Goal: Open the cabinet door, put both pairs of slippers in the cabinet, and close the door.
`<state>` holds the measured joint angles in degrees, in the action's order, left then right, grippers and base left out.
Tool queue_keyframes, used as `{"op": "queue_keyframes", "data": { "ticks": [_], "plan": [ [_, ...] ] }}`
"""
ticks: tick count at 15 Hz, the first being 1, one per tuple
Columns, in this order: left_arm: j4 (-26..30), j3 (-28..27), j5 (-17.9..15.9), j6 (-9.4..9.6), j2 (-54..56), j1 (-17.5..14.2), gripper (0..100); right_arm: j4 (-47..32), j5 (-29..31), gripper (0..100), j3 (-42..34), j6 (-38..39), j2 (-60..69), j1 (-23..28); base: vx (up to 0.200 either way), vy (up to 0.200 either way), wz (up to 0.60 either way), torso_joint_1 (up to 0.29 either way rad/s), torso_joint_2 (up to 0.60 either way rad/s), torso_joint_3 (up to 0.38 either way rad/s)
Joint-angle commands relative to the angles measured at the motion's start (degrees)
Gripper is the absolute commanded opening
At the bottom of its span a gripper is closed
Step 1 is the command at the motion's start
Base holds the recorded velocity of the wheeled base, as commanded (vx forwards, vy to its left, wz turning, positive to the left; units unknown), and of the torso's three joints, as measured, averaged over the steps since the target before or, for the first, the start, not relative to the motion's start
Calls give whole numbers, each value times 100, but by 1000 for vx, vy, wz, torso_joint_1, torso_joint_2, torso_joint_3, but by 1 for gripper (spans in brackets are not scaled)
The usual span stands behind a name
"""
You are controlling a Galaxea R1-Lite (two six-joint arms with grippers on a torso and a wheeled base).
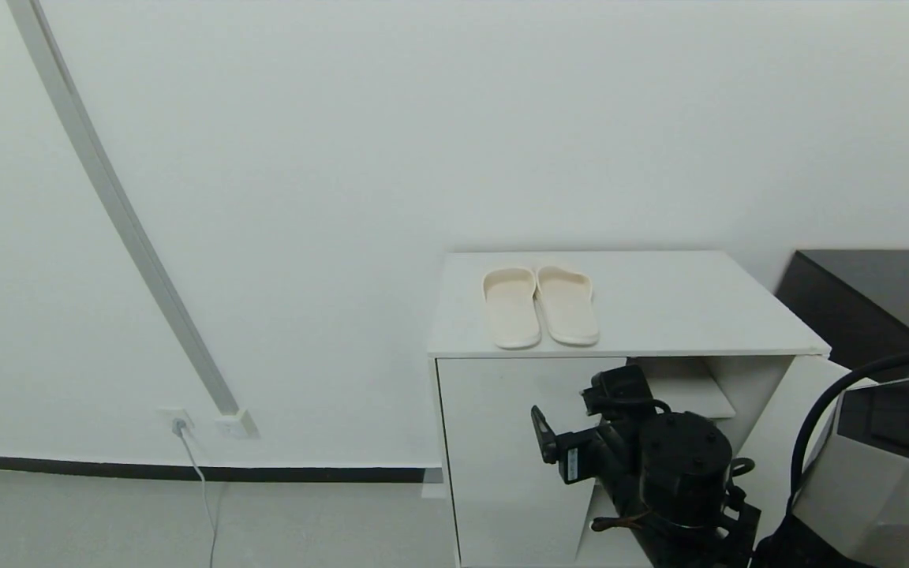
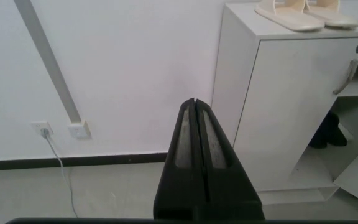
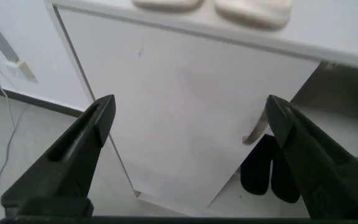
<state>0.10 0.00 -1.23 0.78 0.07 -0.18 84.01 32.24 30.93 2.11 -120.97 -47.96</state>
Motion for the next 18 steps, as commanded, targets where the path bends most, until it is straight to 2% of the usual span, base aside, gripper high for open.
{"op": "queue_keyframes", "data": {
  "ticks": [1, 4, 7, 8, 9, 11, 12, 13, 16, 17, 18],
  "plan": [
    [-1, 0, 0, 1, -7, 1, 0, 11, 1, 100, -8, -35, -6, 15, 0, 0, 0, 222, -486, -266],
    [-1, 0, 0, 1, -7, 1, 0, 37, -8, 100, 1, -79, -15, 41, 0, 0, 0, 185, -398, -224],
    [-1, 0, 0, 1, -7, 1, 0, 564, -16, 100, -8, -404, -261, 102, 0, 0, 0, 118, -251, -141],
    [-1, 0, 0, 1, -7, 1, 0, 599, -8, 100, 98, -642, -357, 146, 0, 0, 0, 0, 0, 0],
    [-1, 0, 0, 1, -7, 1, 0, 345, -8, 100, 563, -694, -349, 190, 0, 0, 0, 0, 0, 0],
    [-1, 0, 0, 1, -7, 1, 0, -1053, -8, 100, 1583, -404, -85, 392, 0, 0, 0, 0, 0, 0],
    [-1, 0, 0, 1, -7, 1, 0, -1554, -8, 100, 1855, -228, 21, 428, 0, 0, 0, 0, 0, 0],
    [-1, 0, 0, 1, -7, 1, 0, -2609, 1, 100, 2427, 132, 267, 516, 0, 0, 0, 0, 0, 0],
    [-1, 0, 0, 54, -7, 1, 0, -4296, 10, 100, 3376, 738, 478, 639, 0, 0, 0, 0, 0, 0],
    [-1, 0, 0, 10, -7, 1, 0, -4859, 19, 100, 3605, 1072, 504, 621, 0, 0, 0, 0, 0, 0],
    [-1, 0, 0, -16, -7, 1, 0, -5096, 28, 100, 3692, 1266, 504, 595, 0, 0, 0, 0, 0, 0]
  ]
}}
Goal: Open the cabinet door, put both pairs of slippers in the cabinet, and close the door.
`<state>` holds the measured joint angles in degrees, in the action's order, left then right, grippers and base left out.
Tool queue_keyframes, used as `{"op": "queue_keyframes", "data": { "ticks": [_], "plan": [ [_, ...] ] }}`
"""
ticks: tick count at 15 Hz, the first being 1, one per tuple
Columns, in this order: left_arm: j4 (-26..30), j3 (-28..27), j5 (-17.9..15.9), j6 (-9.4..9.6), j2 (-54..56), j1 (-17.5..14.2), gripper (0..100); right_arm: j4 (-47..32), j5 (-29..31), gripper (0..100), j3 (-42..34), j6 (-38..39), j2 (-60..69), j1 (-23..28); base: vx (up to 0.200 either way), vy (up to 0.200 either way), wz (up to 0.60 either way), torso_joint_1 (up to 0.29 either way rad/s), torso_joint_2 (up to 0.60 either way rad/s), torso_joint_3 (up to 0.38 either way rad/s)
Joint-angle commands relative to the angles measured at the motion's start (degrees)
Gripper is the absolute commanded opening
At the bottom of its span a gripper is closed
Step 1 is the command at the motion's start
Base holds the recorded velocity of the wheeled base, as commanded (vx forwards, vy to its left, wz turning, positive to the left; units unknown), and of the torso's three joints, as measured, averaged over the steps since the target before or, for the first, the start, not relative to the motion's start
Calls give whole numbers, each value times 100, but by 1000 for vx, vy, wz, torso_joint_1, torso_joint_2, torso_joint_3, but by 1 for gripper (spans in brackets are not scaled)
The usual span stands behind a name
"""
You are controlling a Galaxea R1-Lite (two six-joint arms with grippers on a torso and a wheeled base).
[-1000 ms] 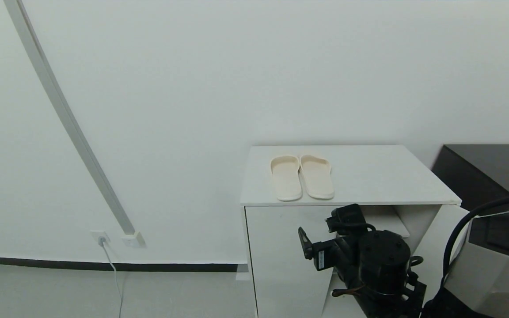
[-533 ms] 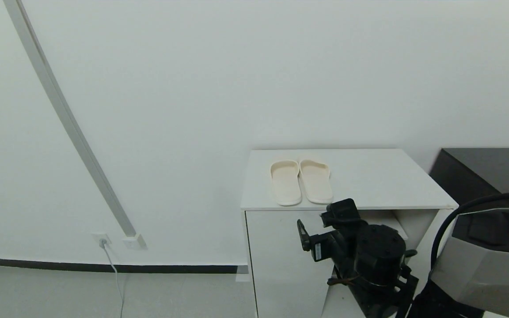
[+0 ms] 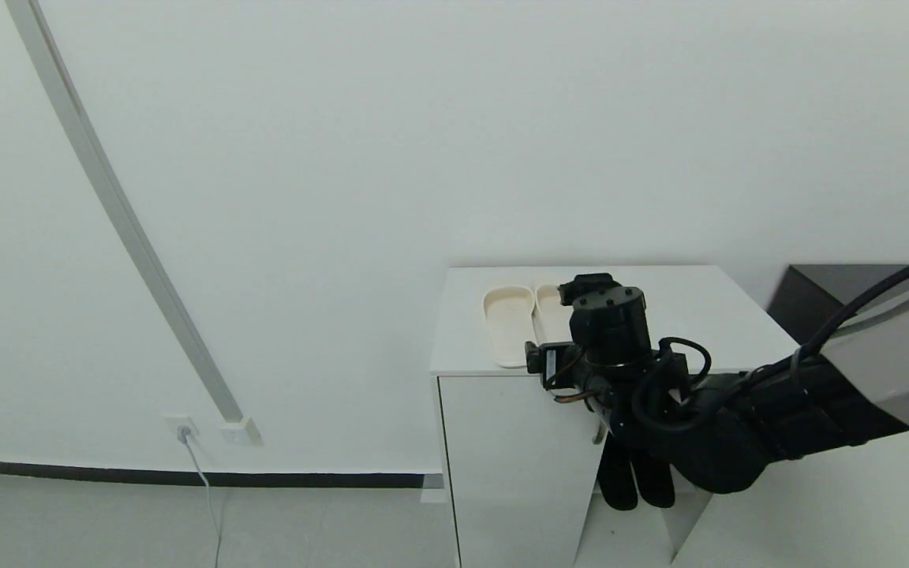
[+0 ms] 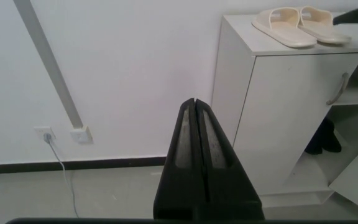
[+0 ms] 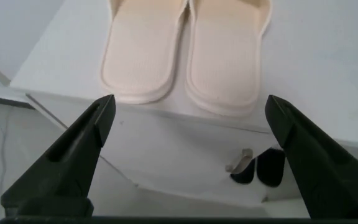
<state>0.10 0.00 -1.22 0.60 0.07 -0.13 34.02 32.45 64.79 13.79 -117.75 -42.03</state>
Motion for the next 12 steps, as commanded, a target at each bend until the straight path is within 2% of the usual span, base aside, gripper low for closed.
{"op": "queue_keyframes", "data": {
  "ticks": [1, 3, 8, 12],
  "plan": [
    [-1, 0, -1, -16, -7, -4, 0, -247, 16, 100, 359, 194, 165, -24, 0, 0, 0, 0, 0, 0],
    [-1, 0, 8, -33, -7, -4, 0, -247, 24, 100, 332, 194, 147, -68, 0, 0, 0, 0, 0, 0],
    [-1, 0, 8, -42, -7, -4, 0, -212, 24, 100, 148, 221, 112, -156, 200, 0, 0, -3, -2, 2],
    [-1, 0, 8, -42, -7, -4, 0, 140, 24, 100, -46, 212, -152, -209, 200, 0, 0, 11, 6, 2]
  ]
}}
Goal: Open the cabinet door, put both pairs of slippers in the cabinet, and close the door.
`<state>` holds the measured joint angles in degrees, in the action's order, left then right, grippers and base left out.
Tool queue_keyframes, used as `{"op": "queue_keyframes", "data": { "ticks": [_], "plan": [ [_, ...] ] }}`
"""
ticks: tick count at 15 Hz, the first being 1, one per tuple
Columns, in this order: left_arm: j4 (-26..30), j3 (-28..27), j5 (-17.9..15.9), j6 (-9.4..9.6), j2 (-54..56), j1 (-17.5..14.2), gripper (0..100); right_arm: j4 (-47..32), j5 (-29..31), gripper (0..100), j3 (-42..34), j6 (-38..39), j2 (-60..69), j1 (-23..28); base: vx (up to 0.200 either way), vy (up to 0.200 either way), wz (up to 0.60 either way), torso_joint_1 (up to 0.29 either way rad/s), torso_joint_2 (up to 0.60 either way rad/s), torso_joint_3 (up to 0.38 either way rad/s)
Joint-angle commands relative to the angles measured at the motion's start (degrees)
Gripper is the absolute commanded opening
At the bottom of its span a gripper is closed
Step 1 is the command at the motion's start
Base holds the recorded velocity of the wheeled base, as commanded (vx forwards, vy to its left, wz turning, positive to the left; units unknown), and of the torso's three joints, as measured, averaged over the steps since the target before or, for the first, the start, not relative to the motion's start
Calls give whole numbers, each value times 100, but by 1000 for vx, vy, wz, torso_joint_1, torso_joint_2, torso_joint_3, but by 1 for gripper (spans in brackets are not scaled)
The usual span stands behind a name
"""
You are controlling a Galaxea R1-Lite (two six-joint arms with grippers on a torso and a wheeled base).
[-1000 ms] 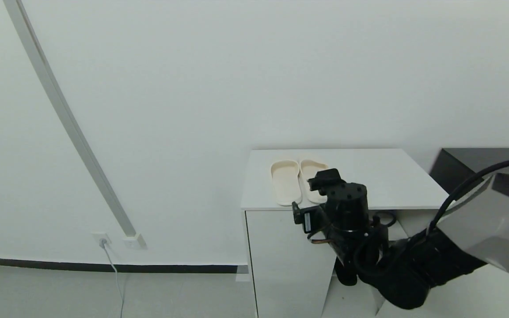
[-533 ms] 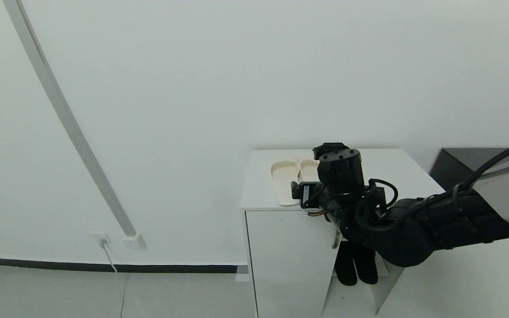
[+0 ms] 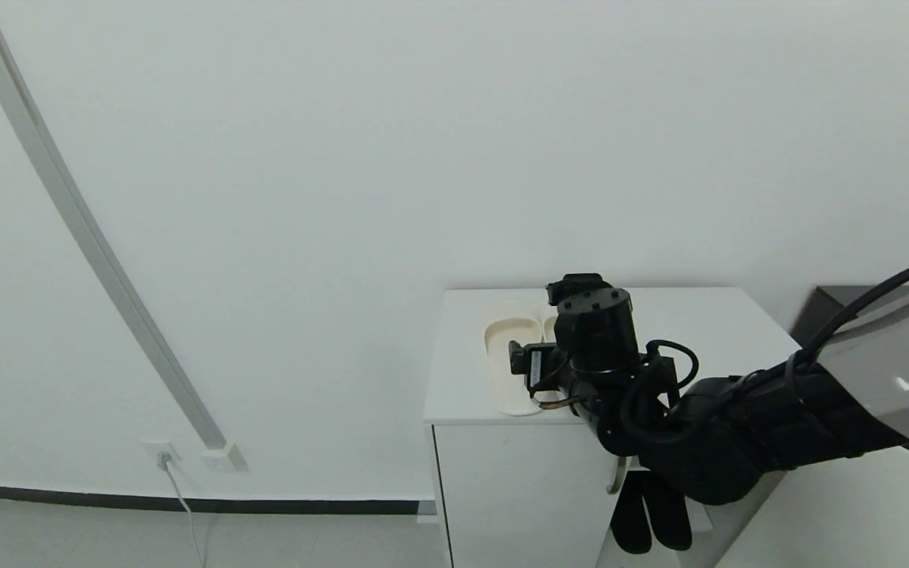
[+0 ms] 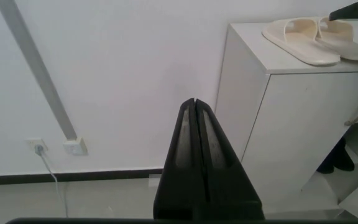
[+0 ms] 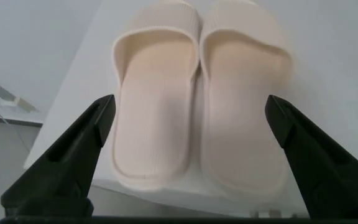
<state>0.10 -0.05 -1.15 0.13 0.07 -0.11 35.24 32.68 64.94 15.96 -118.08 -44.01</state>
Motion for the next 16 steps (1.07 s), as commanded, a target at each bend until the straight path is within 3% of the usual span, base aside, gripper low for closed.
{"op": "queue_keyframes", "data": {
  "ticks": [1, 10, 16],
  "plan": [
    [-1, 5, 0, -5, -7, -7, 0, 211, 1, 100, -166, 4, -268, -46, 0, 0, 0, 0, 0, 0],
    [-1, 5, 35, -49, -7, -7, 0, 1380, -25, 100, 98, -506, -1209, 182, 0, 0, 0, 0, 0, 0],
    [-1, -4, 35, -49, -7, -7, 0, 712, -210, 100, 1038, -515, -1429, 463, 0, 0, 0, 0, 0, 0]
  ]
}}
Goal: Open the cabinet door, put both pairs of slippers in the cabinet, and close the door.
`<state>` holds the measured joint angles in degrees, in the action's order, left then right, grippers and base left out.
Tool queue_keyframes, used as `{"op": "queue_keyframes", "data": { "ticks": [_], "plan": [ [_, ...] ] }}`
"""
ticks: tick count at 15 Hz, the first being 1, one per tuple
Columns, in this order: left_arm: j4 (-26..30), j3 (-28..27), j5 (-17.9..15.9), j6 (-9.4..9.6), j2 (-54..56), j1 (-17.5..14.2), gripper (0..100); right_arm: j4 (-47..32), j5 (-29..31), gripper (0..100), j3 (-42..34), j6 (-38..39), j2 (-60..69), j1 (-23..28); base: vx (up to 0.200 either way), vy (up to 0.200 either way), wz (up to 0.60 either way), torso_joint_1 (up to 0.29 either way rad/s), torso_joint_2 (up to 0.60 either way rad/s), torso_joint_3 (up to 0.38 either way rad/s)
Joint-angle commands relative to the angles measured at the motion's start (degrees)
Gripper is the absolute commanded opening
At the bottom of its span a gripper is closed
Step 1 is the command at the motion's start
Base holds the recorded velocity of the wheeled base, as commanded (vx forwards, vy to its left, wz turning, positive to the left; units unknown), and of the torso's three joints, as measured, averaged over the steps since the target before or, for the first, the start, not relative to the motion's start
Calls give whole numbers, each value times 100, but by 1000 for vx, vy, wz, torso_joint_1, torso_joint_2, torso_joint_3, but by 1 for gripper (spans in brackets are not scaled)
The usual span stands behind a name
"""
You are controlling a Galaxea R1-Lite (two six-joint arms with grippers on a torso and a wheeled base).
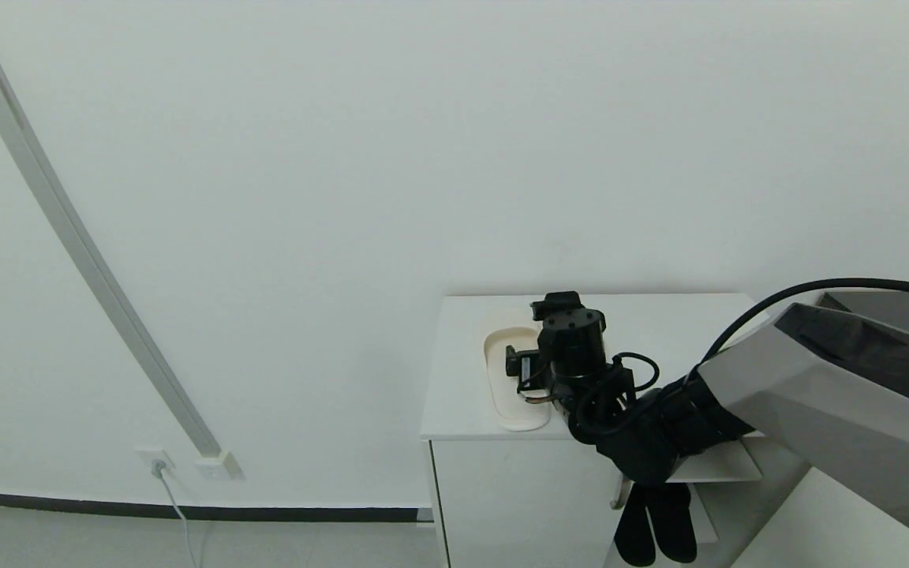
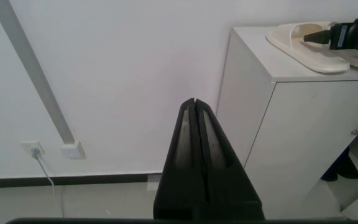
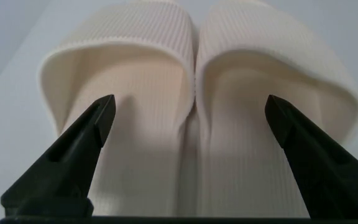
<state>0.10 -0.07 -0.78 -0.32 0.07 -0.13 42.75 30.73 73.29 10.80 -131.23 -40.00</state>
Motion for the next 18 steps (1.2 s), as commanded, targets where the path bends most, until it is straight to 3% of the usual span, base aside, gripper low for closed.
{"op": "queue_keyframes", "data": {
  "ticks": [1, 8, 9, 18],
  "plan": [
    [-1, -1, -1, -3, -7, -4, 0, -153, -23, 100, 353, 1, -157, 97, 0, 0, 0, 0, 0, 0],
    [-1, -1, 8, -12, -7, -4, 0, -540, -226, 100, 968, 1, -368, 194, 0, 0, 0, 0, 0, 0],
    [-1, -1, 8, -12, -7, -4, 0, -566, -234, 0, 1038, 1, -430, 194, 0, 0, 0, 0, 0, 0],
    [-1, -1, 8, -12, -7, -4, 0, -601, -243, 0, 1047, 1, -403, 194, 0, 0, 0, 0, 0, 0]
  ]
}}
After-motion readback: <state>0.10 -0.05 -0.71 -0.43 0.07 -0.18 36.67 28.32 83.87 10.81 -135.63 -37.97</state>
